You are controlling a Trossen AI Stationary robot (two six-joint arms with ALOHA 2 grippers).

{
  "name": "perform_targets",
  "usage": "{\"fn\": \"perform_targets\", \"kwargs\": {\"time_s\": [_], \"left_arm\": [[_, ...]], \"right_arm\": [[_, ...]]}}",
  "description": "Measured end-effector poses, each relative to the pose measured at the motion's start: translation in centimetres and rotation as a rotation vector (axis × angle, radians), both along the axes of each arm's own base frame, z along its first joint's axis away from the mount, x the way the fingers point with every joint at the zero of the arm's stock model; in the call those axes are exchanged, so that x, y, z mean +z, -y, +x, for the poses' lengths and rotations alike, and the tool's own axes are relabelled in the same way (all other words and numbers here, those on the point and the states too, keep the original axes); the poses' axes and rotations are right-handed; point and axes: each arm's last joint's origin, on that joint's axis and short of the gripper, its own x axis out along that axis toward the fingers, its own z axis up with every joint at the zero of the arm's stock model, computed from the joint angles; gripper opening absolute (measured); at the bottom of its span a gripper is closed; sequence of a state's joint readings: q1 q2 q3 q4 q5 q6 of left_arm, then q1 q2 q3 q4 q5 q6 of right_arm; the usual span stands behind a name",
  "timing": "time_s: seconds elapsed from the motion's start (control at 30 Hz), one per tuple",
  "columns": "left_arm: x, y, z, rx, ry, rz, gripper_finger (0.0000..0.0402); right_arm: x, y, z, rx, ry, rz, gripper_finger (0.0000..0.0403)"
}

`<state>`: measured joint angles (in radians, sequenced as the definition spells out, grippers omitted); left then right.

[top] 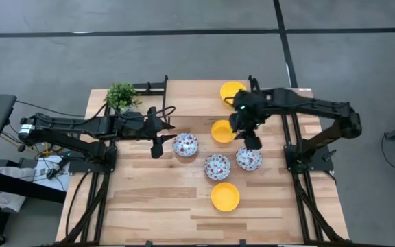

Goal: Pick & Place Mini bowls
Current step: Stack the top yellow bowl on top of the yellow bowl on the shelf

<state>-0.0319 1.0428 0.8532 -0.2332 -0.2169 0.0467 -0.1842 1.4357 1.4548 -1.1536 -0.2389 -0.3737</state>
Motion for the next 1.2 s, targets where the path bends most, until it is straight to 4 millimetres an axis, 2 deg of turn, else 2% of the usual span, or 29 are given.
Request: {"fn": "perform_targets", "kwargs": {"time_s": [0.37,0.53,0.77,0.9,1.2], "left_arm": [[0.0,0.0,0.0,-0.001,0.003,0.0,0.015],[0.1,0.0,0.0,-0.001,0.006,0.0,0.015],[0.1,0.0,0.0,-0.001,0.009,0.0,0.015],[0.1,0.0,0.0,-0.003,0.009,-0.001,0.015],[0.1,0.0,0.0,-0.008,0.01,-0.003,0.015]], "right_arm": [[-6.1,-1.1,4.9,0.02,-0.224,-0.11,0.0116],[-8.7,-1.2,6.5,0.021,-0.296,-0.116,0.0116],[-11.6,-1.0,8.1,-0.064,-0.358,-0.088,0.0116],[-12.8,-1.1,8.6,-0.113,-0.398,-0.13,0.0116],[-13.4,-1.0,9.0,-0.198,-0.403,-0.202,0.0116]]}}
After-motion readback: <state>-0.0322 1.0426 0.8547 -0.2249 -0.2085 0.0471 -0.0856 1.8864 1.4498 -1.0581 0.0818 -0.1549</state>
